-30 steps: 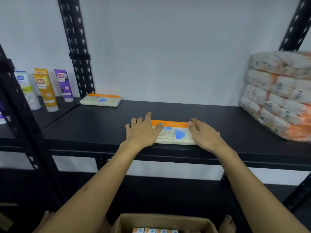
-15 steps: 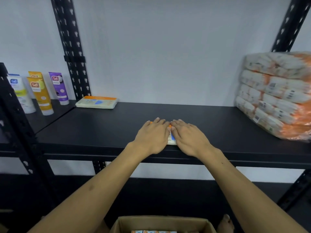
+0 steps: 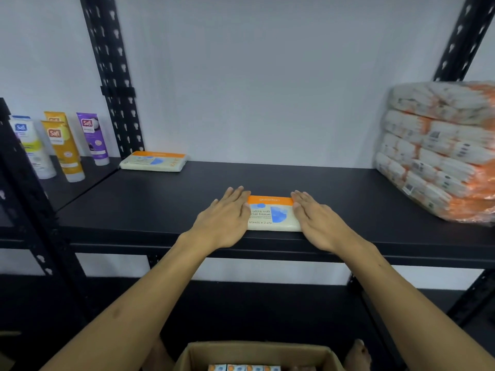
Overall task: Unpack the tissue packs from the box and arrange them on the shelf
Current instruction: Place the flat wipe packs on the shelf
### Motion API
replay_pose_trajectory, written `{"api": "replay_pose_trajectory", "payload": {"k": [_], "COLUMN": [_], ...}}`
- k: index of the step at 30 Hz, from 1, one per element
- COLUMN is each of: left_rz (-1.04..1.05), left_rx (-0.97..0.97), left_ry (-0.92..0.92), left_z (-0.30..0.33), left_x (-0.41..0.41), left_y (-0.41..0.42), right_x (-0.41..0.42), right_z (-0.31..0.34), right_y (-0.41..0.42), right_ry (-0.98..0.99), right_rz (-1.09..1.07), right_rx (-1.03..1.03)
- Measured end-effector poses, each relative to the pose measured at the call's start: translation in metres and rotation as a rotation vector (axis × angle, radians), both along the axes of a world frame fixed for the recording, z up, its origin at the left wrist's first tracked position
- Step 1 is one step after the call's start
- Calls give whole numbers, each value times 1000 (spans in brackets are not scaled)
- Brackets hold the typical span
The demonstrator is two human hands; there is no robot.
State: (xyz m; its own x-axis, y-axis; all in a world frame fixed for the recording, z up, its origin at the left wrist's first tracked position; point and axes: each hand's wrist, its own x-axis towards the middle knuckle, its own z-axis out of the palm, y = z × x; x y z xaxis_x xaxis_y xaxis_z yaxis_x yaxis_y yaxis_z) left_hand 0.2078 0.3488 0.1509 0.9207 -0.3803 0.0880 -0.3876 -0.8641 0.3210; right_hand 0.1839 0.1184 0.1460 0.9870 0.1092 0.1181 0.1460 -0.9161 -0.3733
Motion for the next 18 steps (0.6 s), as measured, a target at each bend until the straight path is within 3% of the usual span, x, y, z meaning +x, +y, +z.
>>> {"api": "replay_pose_trajectory", "payload": {"k": [5, 7, 9, 13, 18], "left_rz": [100, 131, 55, -98, -113], "left_rx": [-211, -266, -187, 38, -23], "left_ry": [178, 122, -3, -66, -81], "left_z": [24, 39, 47, 27, 1], "left_x": [-5, -3, -4, 0, 2], "left_y": [10, 9, -4, -38, -30], "right_x": [-2, -2, -2, -2, 1], "right_z": [11, 17, 22, 14, -2], "right_y": [-6, -6, 4, 37, 38], "right_ry": [53, 54, -20, -103, -157], "right_rz": [-12, -8, 16, 178, 202], "right_rx": [60, 55, -4, -170, -198]}}
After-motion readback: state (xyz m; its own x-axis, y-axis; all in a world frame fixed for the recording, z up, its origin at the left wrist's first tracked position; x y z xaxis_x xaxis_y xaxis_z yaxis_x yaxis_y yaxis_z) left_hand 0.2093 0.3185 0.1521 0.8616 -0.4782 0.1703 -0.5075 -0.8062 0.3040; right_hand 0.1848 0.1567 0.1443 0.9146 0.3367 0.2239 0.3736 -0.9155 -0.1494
